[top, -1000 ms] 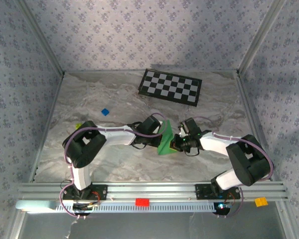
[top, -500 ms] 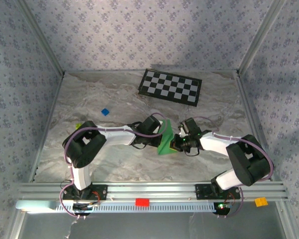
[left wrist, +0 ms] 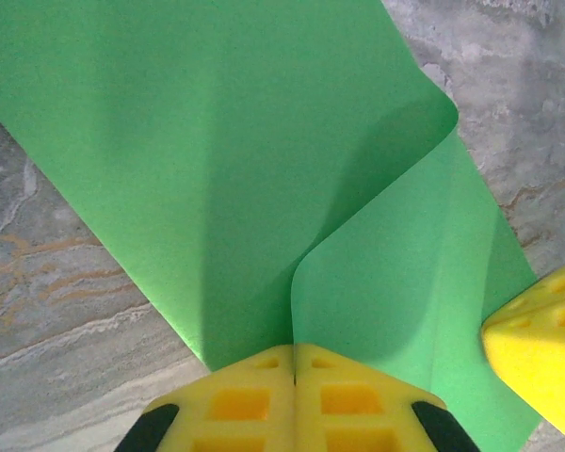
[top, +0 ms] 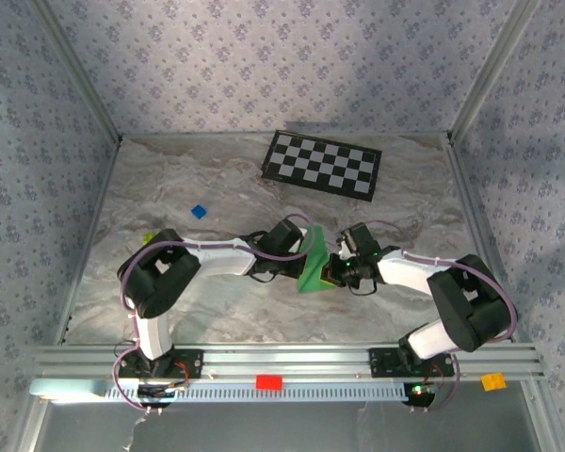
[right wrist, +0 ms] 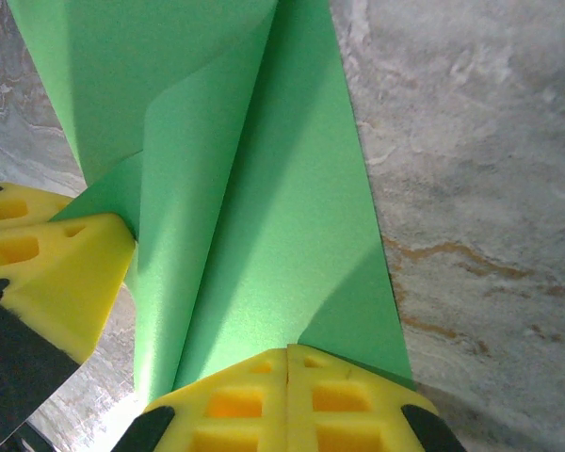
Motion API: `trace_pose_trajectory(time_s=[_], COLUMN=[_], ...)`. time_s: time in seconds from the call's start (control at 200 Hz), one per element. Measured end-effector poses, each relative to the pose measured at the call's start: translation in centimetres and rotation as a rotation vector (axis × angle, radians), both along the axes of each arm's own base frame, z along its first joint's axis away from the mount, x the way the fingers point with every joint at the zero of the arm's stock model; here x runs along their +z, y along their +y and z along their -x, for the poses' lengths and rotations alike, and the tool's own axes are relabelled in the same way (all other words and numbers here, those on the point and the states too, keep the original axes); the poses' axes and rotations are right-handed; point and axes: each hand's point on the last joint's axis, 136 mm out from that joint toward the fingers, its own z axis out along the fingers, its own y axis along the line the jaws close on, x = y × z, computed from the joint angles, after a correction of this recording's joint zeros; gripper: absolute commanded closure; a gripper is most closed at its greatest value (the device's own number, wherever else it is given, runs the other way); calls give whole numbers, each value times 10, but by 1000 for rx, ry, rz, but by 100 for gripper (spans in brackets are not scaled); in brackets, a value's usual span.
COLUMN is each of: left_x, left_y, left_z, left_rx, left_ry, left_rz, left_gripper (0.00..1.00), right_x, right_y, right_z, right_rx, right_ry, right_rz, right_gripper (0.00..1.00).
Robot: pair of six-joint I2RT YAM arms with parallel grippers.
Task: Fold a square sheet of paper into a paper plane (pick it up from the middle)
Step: Fold the triangle a second time at the center of the table.
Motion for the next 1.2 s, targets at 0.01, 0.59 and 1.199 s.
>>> trace_pose_trajectory(time_s=[0.01,0.59,1.199], left_x=[0,1,1], left_y=[0,0,-1], left_z=[0,0,0], left_rx=[0,-10,-24], left_ry=[-1,-6,-13], left_rz=[0,-2,-1], left_gripper=[94,94,93], right_x=[0,0,0], right_y=[0,0,0], right_z=[0,0,0], right_rx=[0,5,6], right_ry=[0,-3,-3], right_rz=[0,1,1], right_gripper=[95,95,95])
